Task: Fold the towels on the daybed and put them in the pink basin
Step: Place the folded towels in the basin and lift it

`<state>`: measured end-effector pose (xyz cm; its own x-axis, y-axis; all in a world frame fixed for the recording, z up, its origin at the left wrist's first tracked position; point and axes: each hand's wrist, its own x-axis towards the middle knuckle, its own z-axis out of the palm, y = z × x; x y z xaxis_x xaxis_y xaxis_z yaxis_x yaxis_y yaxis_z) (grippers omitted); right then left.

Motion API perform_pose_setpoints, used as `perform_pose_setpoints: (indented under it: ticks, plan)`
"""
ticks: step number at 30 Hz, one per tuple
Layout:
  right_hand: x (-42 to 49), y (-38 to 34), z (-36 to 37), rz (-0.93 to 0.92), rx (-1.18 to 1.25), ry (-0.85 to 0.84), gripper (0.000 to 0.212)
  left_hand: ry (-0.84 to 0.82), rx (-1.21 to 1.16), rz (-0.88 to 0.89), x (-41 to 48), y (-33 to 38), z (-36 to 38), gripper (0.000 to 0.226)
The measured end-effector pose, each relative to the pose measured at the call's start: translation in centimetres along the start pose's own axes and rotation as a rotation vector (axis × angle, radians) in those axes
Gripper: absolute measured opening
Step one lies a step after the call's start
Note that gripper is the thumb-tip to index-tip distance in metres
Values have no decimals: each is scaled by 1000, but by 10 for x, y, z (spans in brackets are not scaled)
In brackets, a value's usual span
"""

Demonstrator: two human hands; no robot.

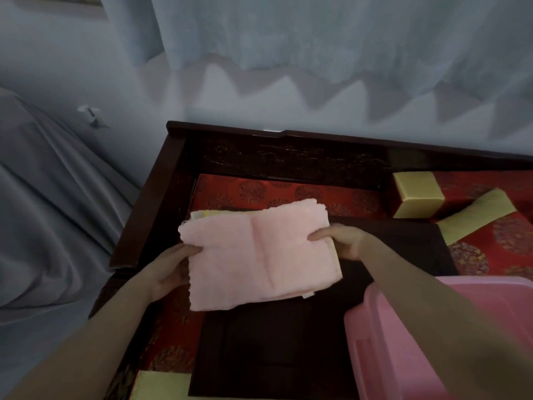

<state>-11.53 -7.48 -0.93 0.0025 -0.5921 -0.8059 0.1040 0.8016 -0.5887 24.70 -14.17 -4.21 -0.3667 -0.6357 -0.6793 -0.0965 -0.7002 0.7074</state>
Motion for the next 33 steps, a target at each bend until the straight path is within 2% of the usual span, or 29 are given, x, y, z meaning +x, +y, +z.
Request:
perform_pose_setpoints:
  ticks: [4, 7, 9, 11, 13, 16, 18, 19, 22, 24, 27, 30, 33]
  plan:
    - [-59, -27, -13, -146, -26, 142, 59, -31, 52, 75, -22, 35, 20, 76]
    - [-126, -30, -39, -253, 7, 263, 68, -86, 4, 109, -49, 57, 55, 72]
    - [-171, -22, -58, -311, 10, 324, 75, -150, 25, 122, -68, 66, 87, 76]
    - [-216, -3, -78, -348, 32, 382, 67, -215, 79, 127, -90, 67, 125, 69]
    - [-257, 24, -100, -374, 20, 422, 49, -240, 113, 131, -107, 59, 164, 63]
    - [-294, 64, -125, -376, 63, 467, 17, -270, 144, 119, -123, 35, 213, 76]
    - [-313, 95, -149, -341, 61, 458, 15, -269, 181, 103, -131, 8, 252, 66]
    - [-314, 112, -166, -320, 46, 418, 27, -259, 192, 97, -136, -7, 272, 56]
    - [-311, 152, -210, -238, -16, 379, 94, -190, 184, 58, -147, -45, 318, 26]
    - [-309, 172, -238, -224, -7, 353, 103, -164, 174, 56, -150, -66, 340, 21]
    - [-312, 185, -262, -248, -37, 317, 90, -114, 142, 98, -156, -85, 352, 31]
    - [-309, 193, -278, -199, -86, 252, 58, -86, 160, 69, -162, -102, 357, 47]
    - [-287, 201, -272, -107, -169, 222, 34, -44, 223, 21, -159, -119, 369, 29]
